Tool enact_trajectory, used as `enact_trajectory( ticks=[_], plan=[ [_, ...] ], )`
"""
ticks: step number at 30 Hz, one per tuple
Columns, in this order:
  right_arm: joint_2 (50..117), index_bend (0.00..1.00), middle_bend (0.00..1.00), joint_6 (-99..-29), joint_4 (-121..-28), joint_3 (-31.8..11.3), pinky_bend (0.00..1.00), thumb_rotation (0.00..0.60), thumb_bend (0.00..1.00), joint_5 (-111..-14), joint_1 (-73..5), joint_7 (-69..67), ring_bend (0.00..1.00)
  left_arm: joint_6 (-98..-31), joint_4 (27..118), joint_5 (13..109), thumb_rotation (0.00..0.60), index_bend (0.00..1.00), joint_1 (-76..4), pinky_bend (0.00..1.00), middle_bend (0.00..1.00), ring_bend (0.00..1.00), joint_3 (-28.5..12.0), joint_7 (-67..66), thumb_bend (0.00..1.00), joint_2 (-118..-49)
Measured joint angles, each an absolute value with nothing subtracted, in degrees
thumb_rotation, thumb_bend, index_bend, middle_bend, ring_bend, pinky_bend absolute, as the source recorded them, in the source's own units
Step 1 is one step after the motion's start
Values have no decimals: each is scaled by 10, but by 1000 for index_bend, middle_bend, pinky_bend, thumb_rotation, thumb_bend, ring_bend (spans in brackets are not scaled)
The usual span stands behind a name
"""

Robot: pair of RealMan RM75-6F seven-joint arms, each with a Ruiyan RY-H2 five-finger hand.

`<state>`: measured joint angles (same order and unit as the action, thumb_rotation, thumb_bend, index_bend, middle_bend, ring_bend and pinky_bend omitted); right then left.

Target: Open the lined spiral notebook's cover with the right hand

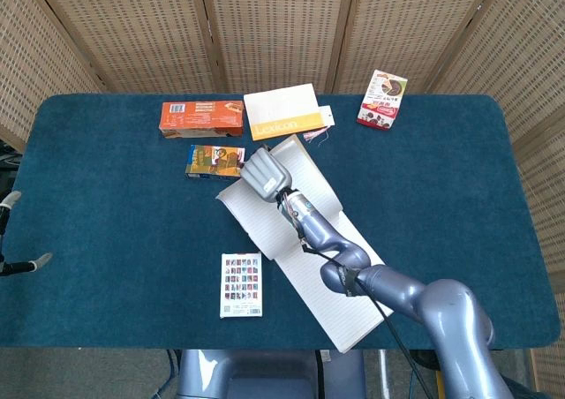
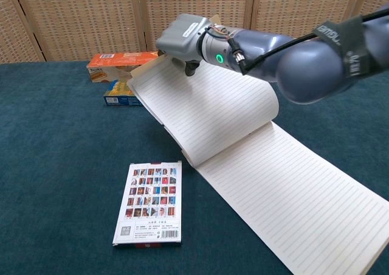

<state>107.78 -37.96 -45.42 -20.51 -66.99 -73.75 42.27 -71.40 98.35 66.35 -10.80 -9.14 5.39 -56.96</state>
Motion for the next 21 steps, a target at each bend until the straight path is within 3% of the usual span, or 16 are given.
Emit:
enact_trajectory(
  ticks=[4, 5, 6, 8, 9, 11, 13, 21],
  plan=[
    [1128, 657, 623, -372, -356, -218, 547, 600, 747, -655, -775, 409, 532, -702, 978, 651, 600, 0, -114, 0, 0, 0, -95, 54, 0, -570],
    [1138, 655, 607, -371, -338, -221, 547, 600, 709, -653, -782, 404, 530, -699, 977, 649, 600, 0, -115, 0, 0, 0, -95, 53, 0, -570],
    [1147, 606, 539, -371, -320, -223, 534, 600, 609, -652, -789, 399, 487, -697, 977, 647, 600, 0, -116, 0, 0, 0, -95, 52, 0, -570],
    [1166, 349, 276, -372, -283, -226, 375, 600, 353, -652, -803, 381, 260, -694, 977, 644, 600, 0, -119, 0, 0, 0, -96, 48, 0, -571],
    [1173, 163, 118, -373, -268, -227, 226, 600, 194, -653, -808, 371, 111, -693, 976, 643, 600, 0, -120, 0, 0, 0, -96, 45, 0, -571],
    [1187, 7, 1, -375, -234, -228, 48, 600, 31, -655, -818, 344, 0, -690, 975, 639, 600, 0, -122, 0, 0, 0, -96, 41, 0, -573],
    [1202, 0, 0, -374, -200, -233, 3, 600, 0, -654, -827, 319, 0, -684, 974, 631, 600, 0, -125, 0, 0, 0, -96, 36, 0, -575],
    [1229, 0, 0, -416, -134, -254, 0, 600, 0, -645, -848, 261, 0, -680, 974, 619, 600, 0, -132, 0, 0, 0, -97, 17, 0, -581]
  ],
)
